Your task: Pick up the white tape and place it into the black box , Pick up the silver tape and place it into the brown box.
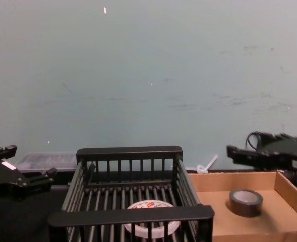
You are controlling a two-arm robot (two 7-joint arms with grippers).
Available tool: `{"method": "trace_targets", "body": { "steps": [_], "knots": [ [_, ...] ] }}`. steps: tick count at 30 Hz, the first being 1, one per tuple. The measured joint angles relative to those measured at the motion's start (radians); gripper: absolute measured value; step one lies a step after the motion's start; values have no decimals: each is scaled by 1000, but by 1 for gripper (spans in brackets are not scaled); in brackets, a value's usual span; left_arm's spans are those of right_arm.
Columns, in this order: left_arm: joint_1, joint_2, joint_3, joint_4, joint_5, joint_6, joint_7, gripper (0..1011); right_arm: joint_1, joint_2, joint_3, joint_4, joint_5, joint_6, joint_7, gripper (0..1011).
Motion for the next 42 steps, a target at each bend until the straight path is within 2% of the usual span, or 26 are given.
{"method": "trace_targets", "body": {
  "steps": [8,18,42],
  "knots": [
    [0,0,0,0,0,0,0,1001,-39,-4,38,15,-7,2,-17,1000],
    [0,0,0,0,0,0,0,1001,-46,-24,58,53,-26,13,-16,1000],
    [0,0,0,0,0,0,0,1001,-46,-26,60,57,-31,17,-15,1000]
  ]
}}
